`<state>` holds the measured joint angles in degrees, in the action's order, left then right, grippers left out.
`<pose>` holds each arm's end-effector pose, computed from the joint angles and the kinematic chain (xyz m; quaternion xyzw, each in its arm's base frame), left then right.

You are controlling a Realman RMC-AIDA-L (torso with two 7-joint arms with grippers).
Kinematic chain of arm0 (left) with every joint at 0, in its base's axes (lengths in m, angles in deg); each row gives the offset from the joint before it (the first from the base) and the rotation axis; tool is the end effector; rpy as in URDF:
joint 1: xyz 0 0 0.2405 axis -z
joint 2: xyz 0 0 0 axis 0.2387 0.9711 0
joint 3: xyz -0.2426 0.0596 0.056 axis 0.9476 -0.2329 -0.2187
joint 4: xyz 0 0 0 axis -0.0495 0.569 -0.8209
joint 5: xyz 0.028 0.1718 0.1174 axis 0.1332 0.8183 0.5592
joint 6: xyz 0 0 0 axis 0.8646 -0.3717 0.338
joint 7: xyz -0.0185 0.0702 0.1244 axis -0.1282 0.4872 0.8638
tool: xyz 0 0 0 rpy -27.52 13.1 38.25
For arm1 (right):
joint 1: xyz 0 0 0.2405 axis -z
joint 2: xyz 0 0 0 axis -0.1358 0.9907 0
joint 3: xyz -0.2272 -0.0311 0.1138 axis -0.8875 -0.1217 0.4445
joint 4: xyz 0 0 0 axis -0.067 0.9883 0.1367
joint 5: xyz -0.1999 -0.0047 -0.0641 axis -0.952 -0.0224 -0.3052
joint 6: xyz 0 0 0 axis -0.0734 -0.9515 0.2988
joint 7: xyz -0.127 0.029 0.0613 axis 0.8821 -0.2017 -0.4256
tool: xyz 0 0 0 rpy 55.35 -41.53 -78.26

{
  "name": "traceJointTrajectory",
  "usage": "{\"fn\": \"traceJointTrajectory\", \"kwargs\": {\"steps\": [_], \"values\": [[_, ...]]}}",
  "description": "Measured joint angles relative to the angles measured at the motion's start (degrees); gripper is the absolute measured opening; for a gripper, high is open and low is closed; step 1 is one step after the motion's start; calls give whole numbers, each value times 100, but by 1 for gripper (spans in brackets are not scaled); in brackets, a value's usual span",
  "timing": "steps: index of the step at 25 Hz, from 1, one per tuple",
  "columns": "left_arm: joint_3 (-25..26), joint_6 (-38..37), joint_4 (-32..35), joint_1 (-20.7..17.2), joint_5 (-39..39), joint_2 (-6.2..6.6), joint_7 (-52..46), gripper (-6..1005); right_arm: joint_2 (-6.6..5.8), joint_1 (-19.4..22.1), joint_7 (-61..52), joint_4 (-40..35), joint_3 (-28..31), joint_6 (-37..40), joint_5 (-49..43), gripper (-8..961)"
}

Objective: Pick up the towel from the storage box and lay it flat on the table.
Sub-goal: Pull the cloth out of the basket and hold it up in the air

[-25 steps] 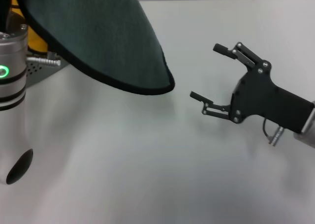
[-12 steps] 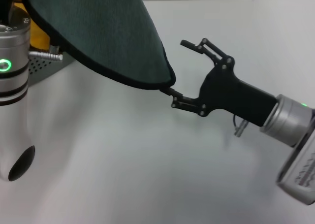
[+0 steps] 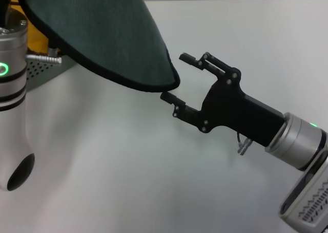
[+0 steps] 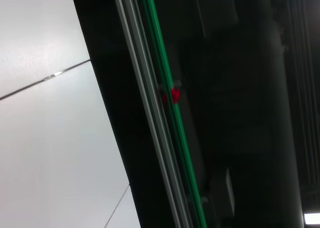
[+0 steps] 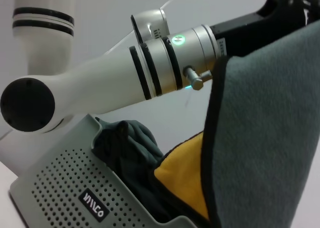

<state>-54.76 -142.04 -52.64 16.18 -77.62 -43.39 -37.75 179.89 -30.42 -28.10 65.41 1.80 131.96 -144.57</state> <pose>-0.1478 0.3001 0.0441 -0.5292 -0.0935 -0.8323 0.1356 0.1857 0.2849 -0.0914 -0.7926 -0.3136 0.3353 0.4013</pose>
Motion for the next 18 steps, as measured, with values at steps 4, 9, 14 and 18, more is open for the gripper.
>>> {"fn": "traceJointTrajectory", "kwargs": {"steps": [4, 9, 14, 18], "values": [[-13, 0, -6, -7, -21, 0, -5, 21, 0, 78, 131, 59, 122, 1, -6, 759], [-32, -1, -6, -17, -15, 0, -37, 22, 0, 103, 137, 63, 240, -1, -9, 579], [-170, -1, -5, -41, -84, 0, -36, 23, 0, 134, 170, 123, 258, -2, -20, 430], [-171, -1, -5, -59, -91, 0, -31, 24, 0, 186, 188, 148, 261, 60, -23, 357]]}}
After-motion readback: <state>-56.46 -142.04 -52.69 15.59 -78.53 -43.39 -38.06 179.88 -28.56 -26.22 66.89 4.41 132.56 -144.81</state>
